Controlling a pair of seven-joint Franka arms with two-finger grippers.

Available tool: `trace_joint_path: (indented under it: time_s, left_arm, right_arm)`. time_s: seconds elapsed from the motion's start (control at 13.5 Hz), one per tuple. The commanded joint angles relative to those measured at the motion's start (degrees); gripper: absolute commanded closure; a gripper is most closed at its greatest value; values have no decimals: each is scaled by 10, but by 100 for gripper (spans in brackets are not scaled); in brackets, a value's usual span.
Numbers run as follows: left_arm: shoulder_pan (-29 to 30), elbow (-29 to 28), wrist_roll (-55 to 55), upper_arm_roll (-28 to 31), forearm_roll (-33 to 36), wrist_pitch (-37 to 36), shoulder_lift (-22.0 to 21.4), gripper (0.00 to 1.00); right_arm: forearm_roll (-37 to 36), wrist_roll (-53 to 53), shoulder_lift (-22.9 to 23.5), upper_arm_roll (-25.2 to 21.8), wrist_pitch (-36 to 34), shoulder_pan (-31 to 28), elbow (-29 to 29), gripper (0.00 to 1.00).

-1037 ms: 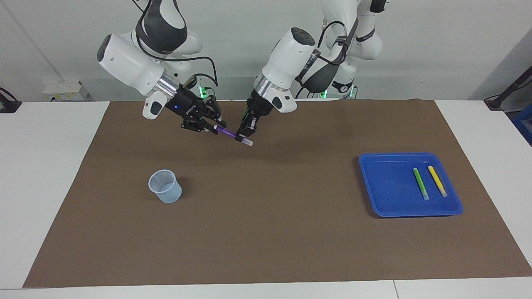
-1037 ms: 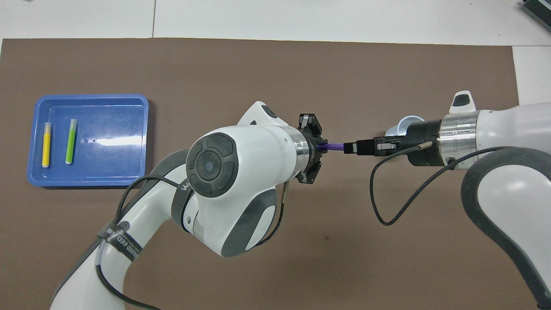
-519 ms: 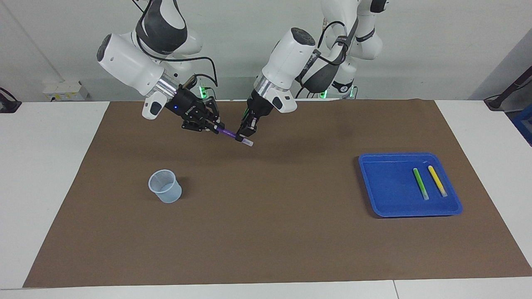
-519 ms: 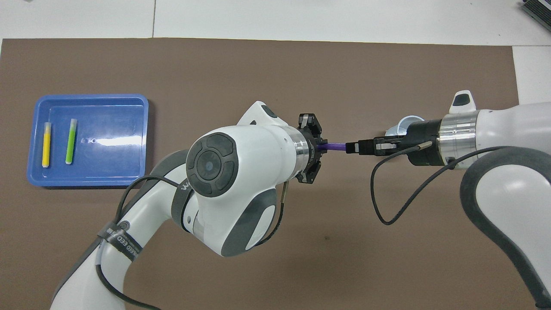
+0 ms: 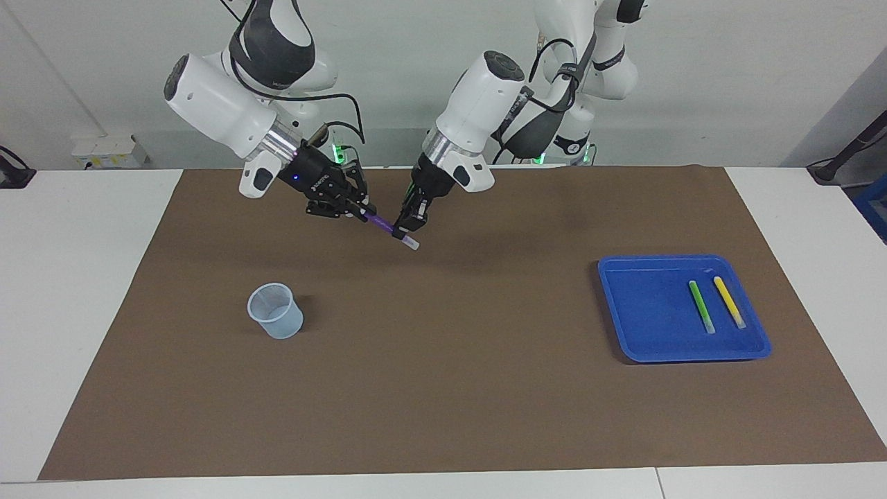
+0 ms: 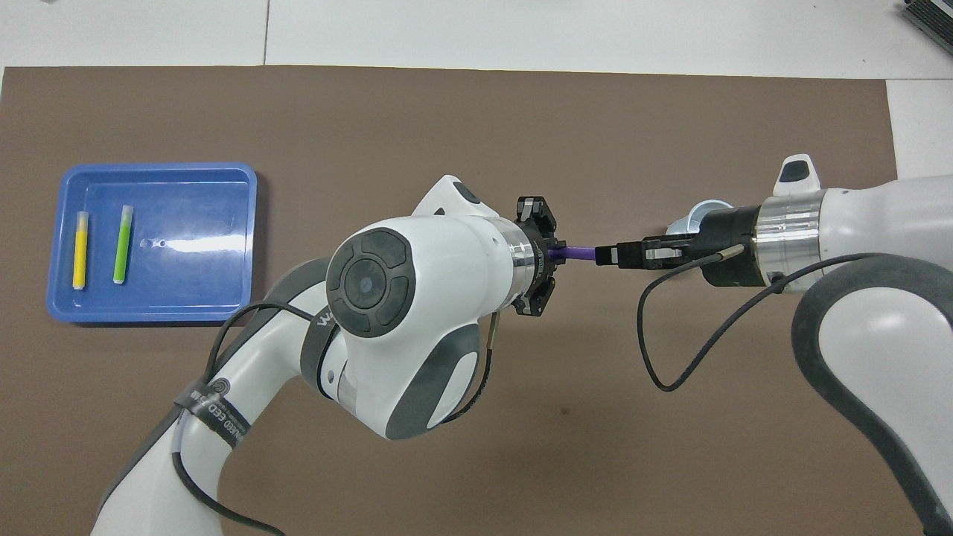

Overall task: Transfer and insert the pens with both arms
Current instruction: 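Close the right gripper on the purple pen tip, then open the left gripper and withdraw while the right gripper carries the pen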

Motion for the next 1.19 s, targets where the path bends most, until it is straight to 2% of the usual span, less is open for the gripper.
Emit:
trace_joint_path:
  time_s: [0.0,0.07,0.15,0.37,0.59,0.89,1.11]
  left_arm:
    - [-7,-5,3,5,-11,11,-7,84]
    - [-7,-6,3,5,-10,11,-7,72]
    - [-7,-6,3,5,-10,10,-7,56]
    - [-3,-6,2,6,-8,-6,-12,45]
    - [12,3,3,11,-5,-43,-20,43]
    - [55,3,71,12,-3,-97,-33,43]
    - [99,3,178,12,-3,-147,-46,45]
  right_arm:
    - [-11,-17,11,3,5,-5,6,100]
    - [-11,-16,11,3,5,-5,6,100]
    - [-11,-16,11,3,5,-5,6,100]
    - [-12,-13,12,2,4,-5,10,100]
    - [-52,-11,21,2,-13,-11,31,100]
    - [-170,-11,38,2,-74,-38,78,100]
    - [-293,-15,43,2,-72,-47,90,100]
